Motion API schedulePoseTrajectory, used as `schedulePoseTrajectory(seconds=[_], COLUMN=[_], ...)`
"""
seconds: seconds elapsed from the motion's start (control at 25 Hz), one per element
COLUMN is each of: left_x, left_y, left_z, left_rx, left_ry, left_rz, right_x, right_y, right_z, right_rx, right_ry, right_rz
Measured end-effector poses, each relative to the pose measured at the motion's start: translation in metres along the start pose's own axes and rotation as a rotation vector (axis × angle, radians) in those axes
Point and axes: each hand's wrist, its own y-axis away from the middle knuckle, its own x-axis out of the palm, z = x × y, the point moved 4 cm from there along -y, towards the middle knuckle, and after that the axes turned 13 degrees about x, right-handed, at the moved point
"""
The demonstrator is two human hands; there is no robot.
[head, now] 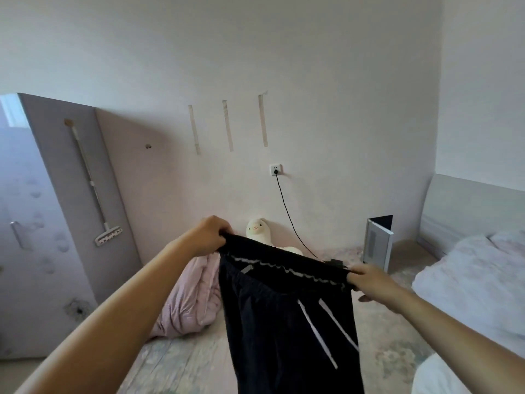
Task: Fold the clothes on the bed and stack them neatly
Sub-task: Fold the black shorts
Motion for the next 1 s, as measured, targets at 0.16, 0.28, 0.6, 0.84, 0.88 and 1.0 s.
schedulePoseTrajectory(seconds=[0.16, 0.28, 0.6, 0.84, 0.88, 1.0], left_x=[-0.008, -0.007, -0.009, 0.002, 0.002, 0.0], left_y=[0.009, 0.017, 0.023, 0.027, 0.026, 0.029], left_z=[0.021, 0.028, 0.055, 0.059, 0.057, 0.05], left_rx=[0.007, 0.018, -0.14, -0.209, -0.193, -0.06], left_ry=[-0.05, -0.117, 0.011, 0.873, 0.984, 0.987], left_rz=[0.076, 0.022, -0.106, -0.46, -0.515, -0.428], right_x=[-0.026, -0.034, -0.055, -0.047, -0.049, -0.06], right_y=[0.0, 0.005, 0.015, 0.015, 0.018, 0.023], right_z=[0.045, 0.073, 0.107, 0.098, 0.101, 0.108], right_rx=[-0.071, -0.05, -0.203, -0.232, -0.245, -0.258], right_ry=[0.104, 0.081, 0.108, -0.415, -0.402, -0.395], right_rz=[-0.004, 0.106, 0.019, 0.376, 0.41, 0.293])
